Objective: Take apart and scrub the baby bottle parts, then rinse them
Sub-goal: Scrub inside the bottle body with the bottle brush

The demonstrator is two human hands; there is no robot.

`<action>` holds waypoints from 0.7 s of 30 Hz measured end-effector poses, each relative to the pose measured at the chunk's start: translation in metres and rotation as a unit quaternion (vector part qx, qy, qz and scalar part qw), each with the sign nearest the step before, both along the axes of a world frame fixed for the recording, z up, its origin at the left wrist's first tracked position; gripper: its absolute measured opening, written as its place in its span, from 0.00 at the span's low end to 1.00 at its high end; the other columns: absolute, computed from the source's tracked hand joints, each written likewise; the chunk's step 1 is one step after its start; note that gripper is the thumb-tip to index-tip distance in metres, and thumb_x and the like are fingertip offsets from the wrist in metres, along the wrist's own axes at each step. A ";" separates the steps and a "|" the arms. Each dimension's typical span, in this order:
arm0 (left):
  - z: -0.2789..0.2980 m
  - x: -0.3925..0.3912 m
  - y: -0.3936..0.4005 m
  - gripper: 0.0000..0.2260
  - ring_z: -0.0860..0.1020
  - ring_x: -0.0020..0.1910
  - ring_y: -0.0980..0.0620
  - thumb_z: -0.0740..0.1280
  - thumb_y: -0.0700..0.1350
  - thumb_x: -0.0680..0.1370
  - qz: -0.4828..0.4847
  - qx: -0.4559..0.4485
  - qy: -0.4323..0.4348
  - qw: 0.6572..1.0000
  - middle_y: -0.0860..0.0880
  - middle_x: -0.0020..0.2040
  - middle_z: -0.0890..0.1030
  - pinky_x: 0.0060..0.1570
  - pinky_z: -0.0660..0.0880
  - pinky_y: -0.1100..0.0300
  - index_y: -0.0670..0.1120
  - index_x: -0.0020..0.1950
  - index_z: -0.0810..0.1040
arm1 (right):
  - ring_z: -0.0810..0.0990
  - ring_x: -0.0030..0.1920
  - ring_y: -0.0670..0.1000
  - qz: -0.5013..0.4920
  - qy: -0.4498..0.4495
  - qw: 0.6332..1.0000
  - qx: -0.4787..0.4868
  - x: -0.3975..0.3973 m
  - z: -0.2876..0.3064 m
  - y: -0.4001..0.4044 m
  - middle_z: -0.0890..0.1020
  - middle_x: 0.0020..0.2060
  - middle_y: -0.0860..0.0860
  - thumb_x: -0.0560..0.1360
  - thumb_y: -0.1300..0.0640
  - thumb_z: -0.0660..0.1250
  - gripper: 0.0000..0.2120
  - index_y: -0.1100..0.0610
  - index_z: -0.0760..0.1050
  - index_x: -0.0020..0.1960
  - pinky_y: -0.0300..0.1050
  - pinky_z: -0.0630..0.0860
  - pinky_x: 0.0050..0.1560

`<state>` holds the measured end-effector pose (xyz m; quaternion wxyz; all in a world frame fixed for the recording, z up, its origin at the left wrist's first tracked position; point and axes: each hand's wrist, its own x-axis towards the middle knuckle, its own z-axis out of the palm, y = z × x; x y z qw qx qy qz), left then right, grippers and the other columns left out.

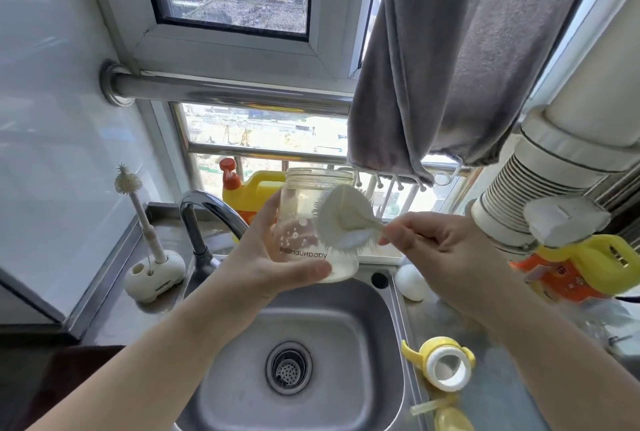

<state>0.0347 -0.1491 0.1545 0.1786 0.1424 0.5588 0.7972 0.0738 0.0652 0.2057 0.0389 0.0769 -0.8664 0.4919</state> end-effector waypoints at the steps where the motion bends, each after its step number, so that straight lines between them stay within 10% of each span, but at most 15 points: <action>1: 0.001 0.000 -0.001 0.48 0.81 0.54 0.46 0.82 0.41 0.50 0.001 0.005 -0.004 1.000 0.46 0.57 0.81 0.45 0.79 0.59 0.61 0.67 0.68 | 0.66 0.21 0.41 0.011 -0.003 1.000 0.013 0.000 -0.001 0.003 0.69 0.19 0.48 0.69 0.38 0.65 0.16 0.49 0.81 0.38 0.28 0.62 0.25; 8: 0.005 -0.003 -0.007 0.45 0.81 0.53 0.41 0.85 0.45 0.45 -0.039 0.082 -0.044 0.995 0.39 0.55 0.82 0.43 0.80 0.55 0.62 0.60 0.76 | 0.79 0.34 0.56 -0.038 0.034 0.998 0.048 -0.012 -0.005 0.022 0.82 0.32 0.55 0.68 0.30 0.62 0.18 0.42 0.81 0.41 0.49 0.75 0.36; 13: 0.005 -0.005 -0.010 0.45 0.82 0.51 0.40 0.85 0.42 0.46 -0.040 0.109 -0.071 0.991 0.41 0.56 0.82 0.43 0.81 0.53 0.57 0.61 0.78 | 0.80 0.35 0.39 0.052 -0.021 0.996 0.067 -0.006 -0.003 0.014 0.83 0.34 0.45 0.68 0.34 0.67 0.15 0.45 0.81 0.38 0.27 0.71 0.36; 21: 0.001 -0.007 -0.011 0.47 0.82 0.50 0.41 0.84 0.40 0.46 -0.057 0.116 -0.083 0.988 0.41 0.55 0.82 0.41 0.81 0.55 0.56 0.64 0.76 | 0.79 0.34 0.50 0.068 0.013 0.994 0.083 -0.010 -0.001 0.006 0.82 0.33 0.48 0.68 0.33 0.63 0.16 0.43 0.80 0.42 0.41 0.73 0.34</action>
